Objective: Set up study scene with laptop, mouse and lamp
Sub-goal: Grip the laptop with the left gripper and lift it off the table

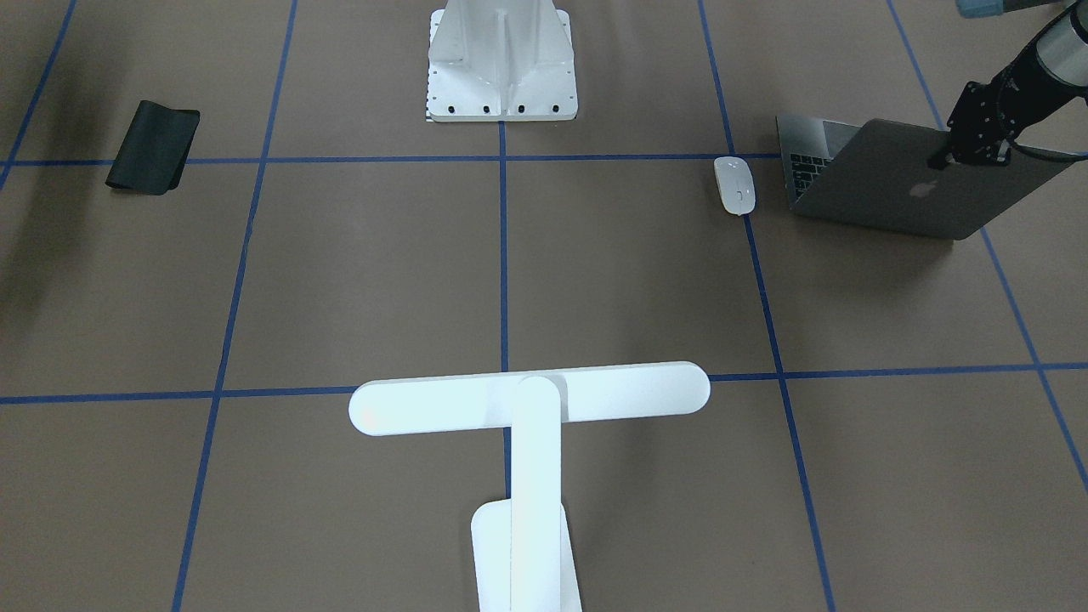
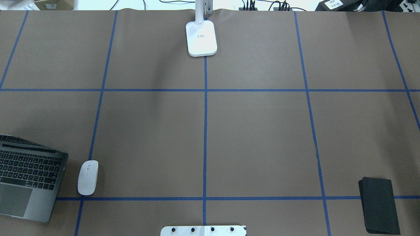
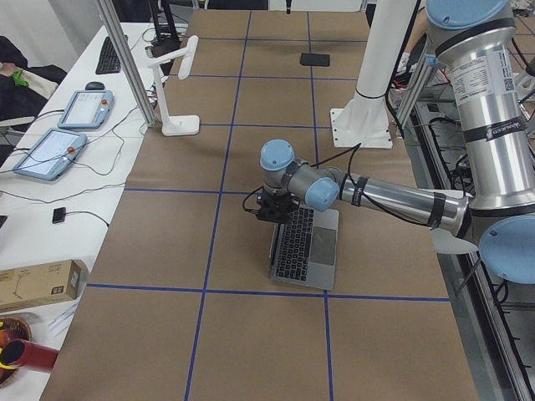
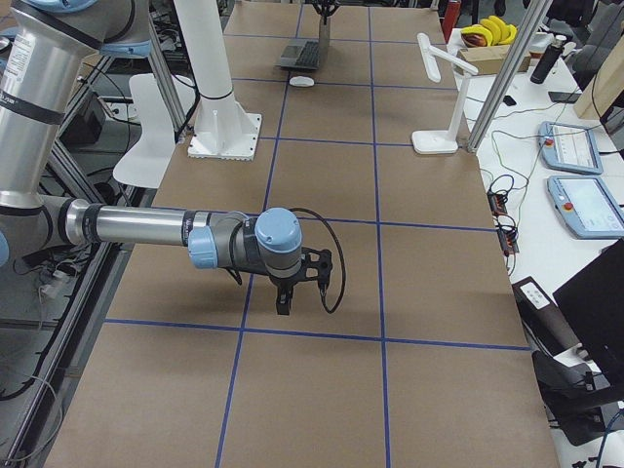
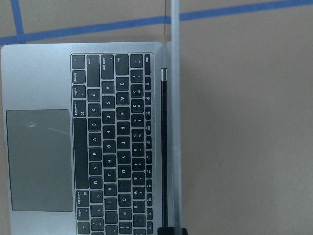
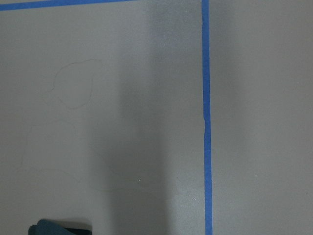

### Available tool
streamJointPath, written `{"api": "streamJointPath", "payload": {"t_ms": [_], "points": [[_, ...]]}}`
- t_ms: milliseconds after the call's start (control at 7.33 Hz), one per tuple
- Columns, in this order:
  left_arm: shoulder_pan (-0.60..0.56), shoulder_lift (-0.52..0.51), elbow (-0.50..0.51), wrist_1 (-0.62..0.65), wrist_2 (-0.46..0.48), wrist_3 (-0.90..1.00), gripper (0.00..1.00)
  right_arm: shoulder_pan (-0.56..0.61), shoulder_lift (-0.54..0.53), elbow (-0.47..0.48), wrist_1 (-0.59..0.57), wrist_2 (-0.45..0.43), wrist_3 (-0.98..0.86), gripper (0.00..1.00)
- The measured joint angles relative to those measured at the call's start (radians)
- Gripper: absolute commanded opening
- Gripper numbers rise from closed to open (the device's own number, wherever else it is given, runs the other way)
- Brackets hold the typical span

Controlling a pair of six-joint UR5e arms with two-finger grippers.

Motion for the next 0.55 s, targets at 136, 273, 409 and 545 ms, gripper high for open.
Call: {"api": "streamJointPath", "payload": {"t_ms": [136, 273, 409, 545], "points": [[-0.001, -0.026, -0.035, 0.085, -0.009, 0.035, 0.0, 0.0, -0.001, 0.001, 0.0, 0.001, 0.0, 1.0], [-0.005, -0.07, -0.078, 0.213, -0.011, 0.087, 0.0, 0.0, -0.001, 0.001, -0.001, 0.002, 0.0, 1.0], [-0.019, -0.138, -0.118, 0.362, -0.01, 0.142, 0.0, 0.001, -0.001, 0.002, -0.001, 0.003, 0.0, 1.0], [-0.037, -0.216, -0.143, 0.486, -0.009, 0.178, 0.0, 0.003, -0.001, 0.003, -0.002, 0.006, 0.0, 1.0]]}}
